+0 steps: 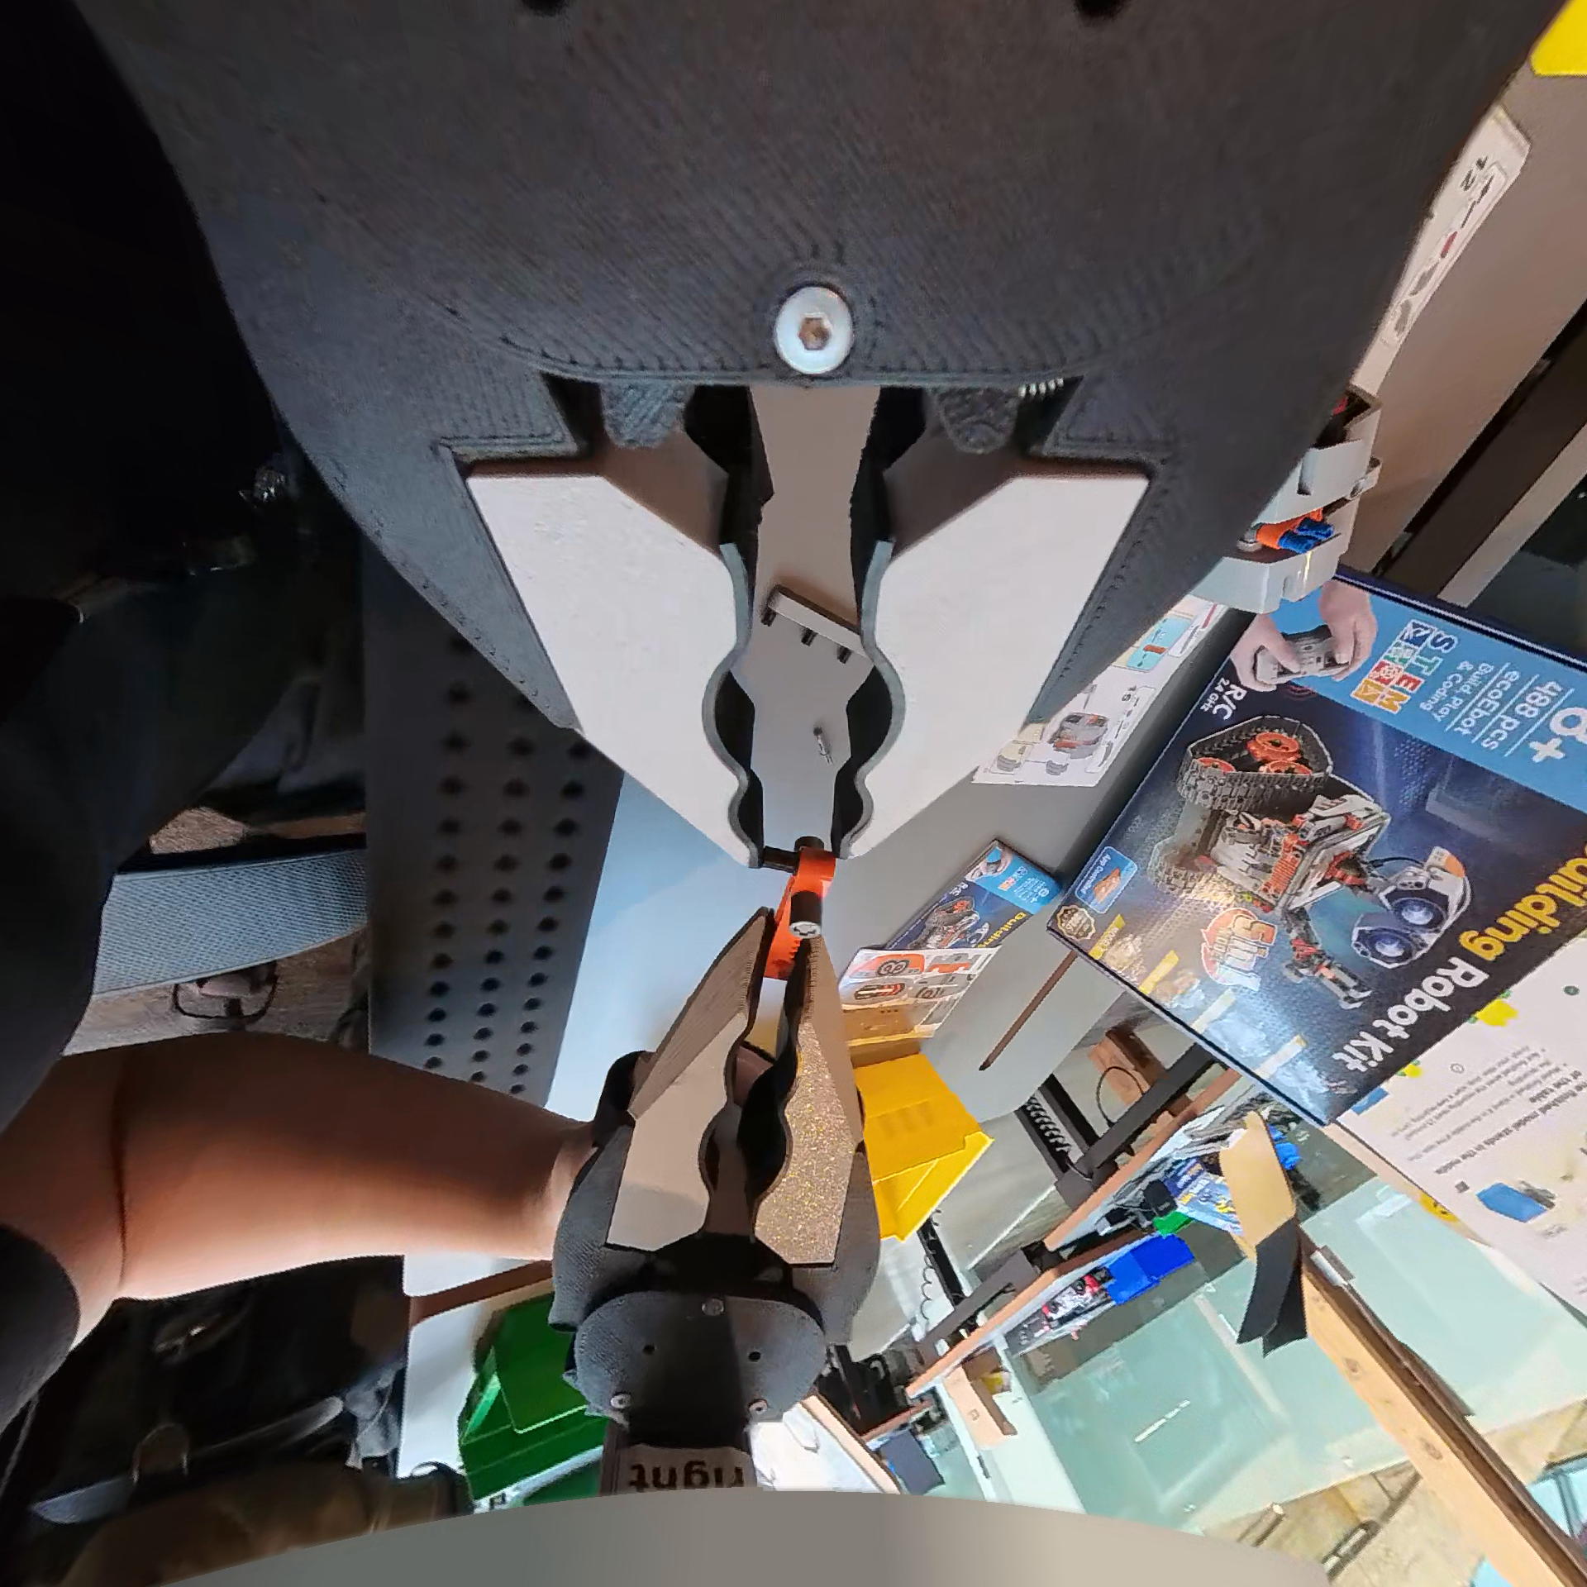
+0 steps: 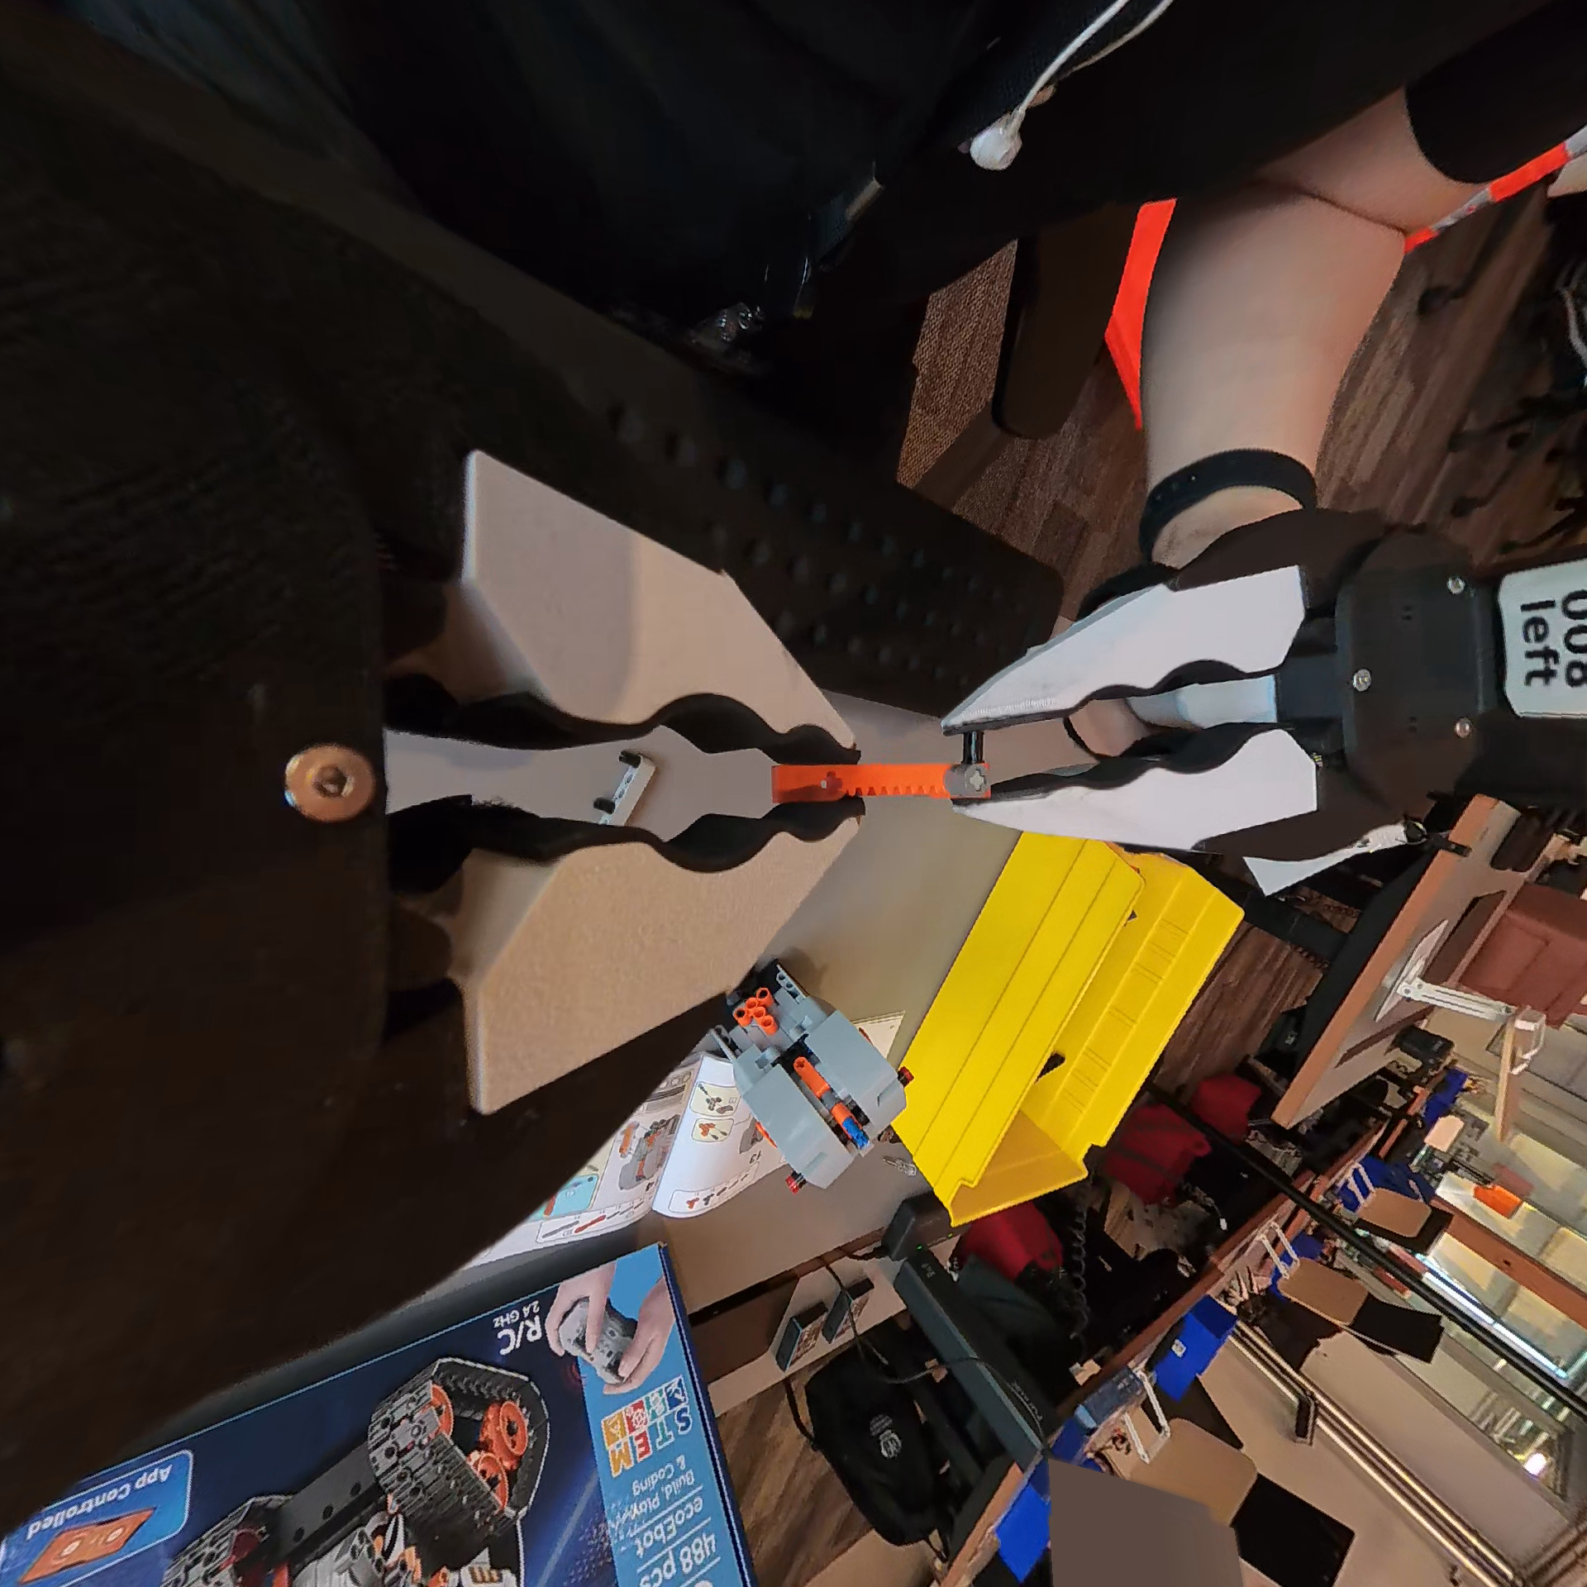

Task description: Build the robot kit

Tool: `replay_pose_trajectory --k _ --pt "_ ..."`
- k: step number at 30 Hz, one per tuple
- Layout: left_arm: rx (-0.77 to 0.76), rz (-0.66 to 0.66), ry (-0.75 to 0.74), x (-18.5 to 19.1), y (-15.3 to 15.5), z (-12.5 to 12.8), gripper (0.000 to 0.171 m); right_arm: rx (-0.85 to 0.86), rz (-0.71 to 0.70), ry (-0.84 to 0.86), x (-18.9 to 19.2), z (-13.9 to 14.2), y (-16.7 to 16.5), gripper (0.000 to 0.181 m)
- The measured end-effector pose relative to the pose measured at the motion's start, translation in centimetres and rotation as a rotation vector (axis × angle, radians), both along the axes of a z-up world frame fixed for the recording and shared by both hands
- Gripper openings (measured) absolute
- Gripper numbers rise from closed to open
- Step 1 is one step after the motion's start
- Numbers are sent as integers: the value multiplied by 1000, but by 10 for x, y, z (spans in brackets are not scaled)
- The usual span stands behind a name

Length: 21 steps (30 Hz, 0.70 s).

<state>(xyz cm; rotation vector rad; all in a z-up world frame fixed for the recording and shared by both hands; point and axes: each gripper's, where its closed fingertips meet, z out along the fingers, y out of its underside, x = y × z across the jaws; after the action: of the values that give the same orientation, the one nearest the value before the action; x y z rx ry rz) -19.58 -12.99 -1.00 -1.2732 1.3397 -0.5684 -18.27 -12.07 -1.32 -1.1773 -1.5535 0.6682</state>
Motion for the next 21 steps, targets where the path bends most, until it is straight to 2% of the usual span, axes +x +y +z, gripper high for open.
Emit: replay_pose_trajectory --k 5,6,7,10,13,18,21 --pt "-9 36 -57 -1 0 3 13 17 -9 22 -1 2 -1 8" --pt "-3 44 -73 -2 0 5 0 18 -9 24 -3 1 -1 8" --pt "2 46 -88 -2 0 6 0 21 -11 19 -4 0 -2 8" --pt "31 47 -32 3 -2 -4 0 93 -71 -15 1 0 8 7" --pt "36 69 -36 6 -1 -8 0 76 -104 -18 7 3 18 7" --pt "-36 77 -93 -2 8 -1 9 142 -105 -20 12 9 18 7" --pt "-8 40 -77 -4 6 6 24 263 -99 -27 9 15 10 7"
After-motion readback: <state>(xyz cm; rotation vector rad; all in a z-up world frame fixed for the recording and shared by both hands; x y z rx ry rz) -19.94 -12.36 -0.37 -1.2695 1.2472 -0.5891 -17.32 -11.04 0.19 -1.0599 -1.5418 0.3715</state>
